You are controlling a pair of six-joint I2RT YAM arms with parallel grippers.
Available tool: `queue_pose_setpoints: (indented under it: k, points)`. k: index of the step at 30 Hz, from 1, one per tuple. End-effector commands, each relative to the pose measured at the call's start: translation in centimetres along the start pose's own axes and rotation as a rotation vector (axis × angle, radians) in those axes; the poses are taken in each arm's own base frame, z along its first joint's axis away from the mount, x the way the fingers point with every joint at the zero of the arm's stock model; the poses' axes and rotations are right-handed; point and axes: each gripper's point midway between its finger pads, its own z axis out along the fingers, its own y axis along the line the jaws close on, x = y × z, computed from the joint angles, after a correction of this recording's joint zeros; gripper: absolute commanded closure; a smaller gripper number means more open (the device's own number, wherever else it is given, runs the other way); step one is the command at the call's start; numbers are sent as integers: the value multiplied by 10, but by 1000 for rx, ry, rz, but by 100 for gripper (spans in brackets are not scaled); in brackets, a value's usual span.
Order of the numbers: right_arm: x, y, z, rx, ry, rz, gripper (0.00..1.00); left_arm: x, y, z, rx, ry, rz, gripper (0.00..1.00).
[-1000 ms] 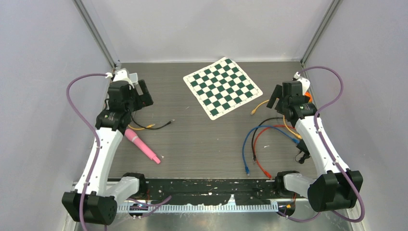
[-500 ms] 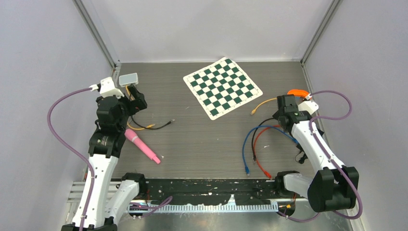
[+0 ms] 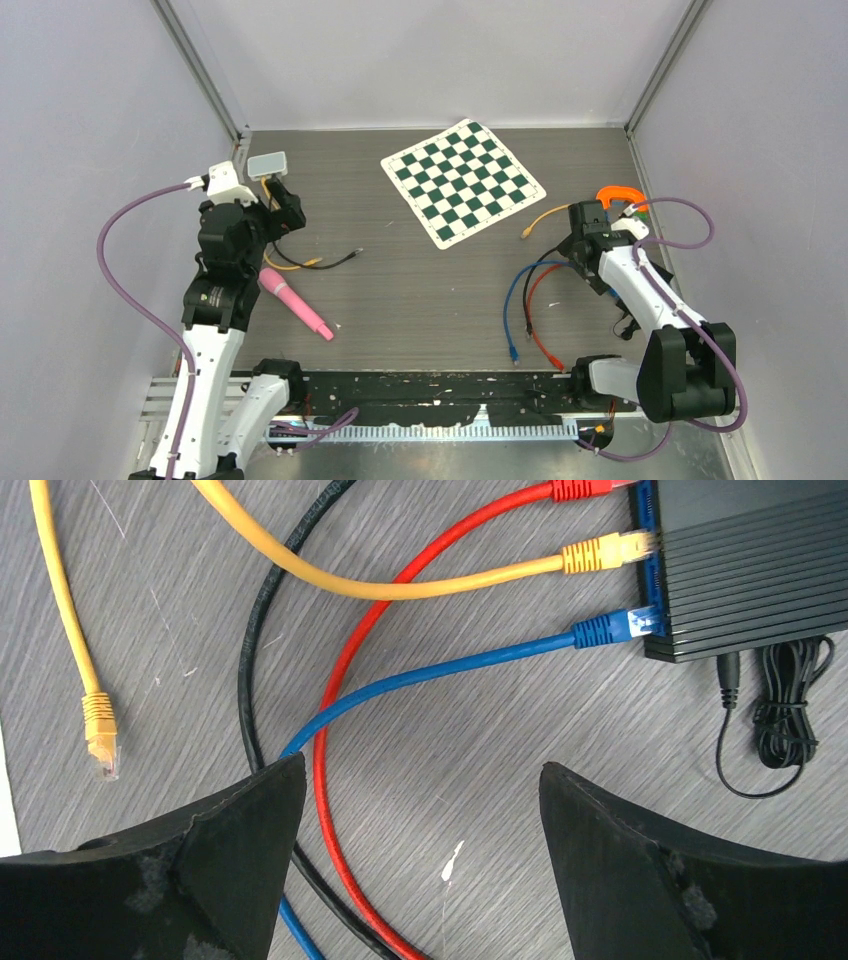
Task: Pull the plug from the switch port
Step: Move the connector to the center of the board.
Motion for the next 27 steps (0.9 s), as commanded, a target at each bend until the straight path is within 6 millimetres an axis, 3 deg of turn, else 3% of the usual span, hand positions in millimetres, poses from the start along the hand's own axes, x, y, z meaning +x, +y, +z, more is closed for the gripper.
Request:
queue_pose_setpoints:
  k: [1, 7, 15, 19, 24, 27]
  points:
    - [6, 16, 9, -43, 33, -20, 10, -14, -6, -1, 29, -39, 8, 1]
    - [23, 34, 22, -93, 111, -90, 17, -12, -6, 0, 27, -25, 14, 1]
    - [48, 41, 38, -129, 210, -209, 26, -9, -6, 3, 26, -15, 16, 1]
    - [62, 50, 34, -194, 236, -277, 31, -7, -6, 4, 24, -6, 18, 1]
    - [79, 59, 26, -264, 251, -385, 47, -5, -5, 6, 23, 1, 21, 1]
    - [95, 62, 18, -287, 266, -476, 49, -4, -7, 7, 29, 6, 22, 1]
